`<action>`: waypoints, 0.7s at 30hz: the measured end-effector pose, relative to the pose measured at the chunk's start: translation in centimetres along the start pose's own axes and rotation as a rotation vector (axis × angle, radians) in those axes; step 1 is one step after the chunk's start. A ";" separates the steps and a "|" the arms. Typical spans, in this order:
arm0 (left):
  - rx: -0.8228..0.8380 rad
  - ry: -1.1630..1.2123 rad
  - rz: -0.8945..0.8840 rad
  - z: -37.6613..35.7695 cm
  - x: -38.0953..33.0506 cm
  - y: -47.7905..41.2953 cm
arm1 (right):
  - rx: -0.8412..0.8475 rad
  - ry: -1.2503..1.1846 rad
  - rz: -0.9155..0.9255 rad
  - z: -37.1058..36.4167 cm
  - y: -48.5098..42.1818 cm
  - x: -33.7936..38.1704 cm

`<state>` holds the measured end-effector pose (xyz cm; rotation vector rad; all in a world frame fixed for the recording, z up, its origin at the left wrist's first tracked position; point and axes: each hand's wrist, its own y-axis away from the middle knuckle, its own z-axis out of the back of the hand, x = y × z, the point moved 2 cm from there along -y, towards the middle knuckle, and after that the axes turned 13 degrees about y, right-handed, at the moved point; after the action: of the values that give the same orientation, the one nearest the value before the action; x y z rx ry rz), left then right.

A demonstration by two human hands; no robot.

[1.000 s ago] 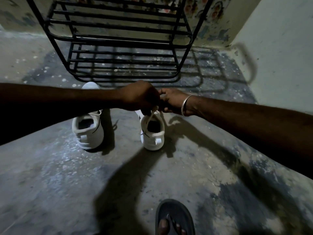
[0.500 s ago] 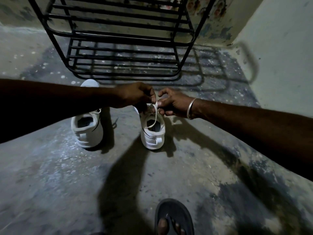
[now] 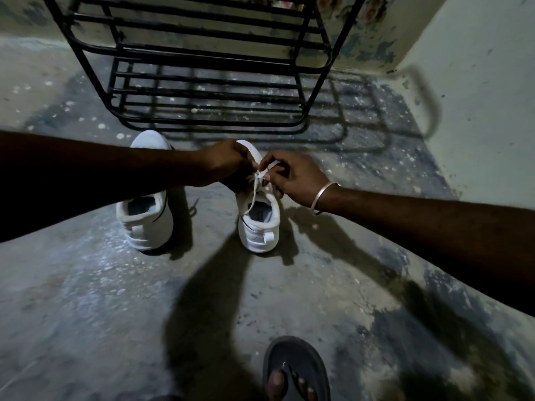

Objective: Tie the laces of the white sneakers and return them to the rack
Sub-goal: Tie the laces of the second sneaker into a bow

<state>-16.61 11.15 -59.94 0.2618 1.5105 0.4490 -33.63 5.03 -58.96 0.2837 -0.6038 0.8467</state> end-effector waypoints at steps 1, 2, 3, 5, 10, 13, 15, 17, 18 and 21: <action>-0.016 -0.012 0.004 -0.1 0.0 0.1 | -0.018 0.036 0.015 -0.3 0.1 0.1; -0.025 -0.015 0.008 -0.4 0.1 0.2 | -0.037 0.067 0.028 -0.5 0.2 0.1; -0.030 -0.009 0.012 -0.5 0.2 0.4 | -0.059 0.106 0.048 -0.6 0.3 0.0; -0.044 0.015 0.024 -0.7 0.4 0.4 | -0.096 0.199 0.087 -0.8 0.4 -0.2; -0.069 0.078 0.034 -0.8 -0.1 0.6 | -0.061 0.247 0.044 -0.9 0.2 0.1; -0.053 0.020 0.031 -0.9 -0.9 0.7 | 0.061 0.265 -0.041 -0.6 -0.3 0.6; 0.013 -0.066 0.060 -0.7 -1.1 0.6 | 0.145 0.210 -0.144 -0.5 -0.6 0.8; 0.066 -0.170 0.054 -0.6 -1.3 0.8 | 0.222 0.058 -0.289 -0.5 -0.9 0.7; 0.073 -0.227 0.028 -0.7 -1.4 0.9 | 0.261 -0.013 -0.364 -0.5 -1.1 0.6; 0.019 -0.439 -0.113 -1.3 -1.9 1.4 | 0.318 -0.105 -0.464 -0.5 -1.4 0.3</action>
<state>-18.06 11.42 -57.75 0.2688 1.0934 0.2651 -32.21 4.59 -59.18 0.7309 -0.4709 0.4757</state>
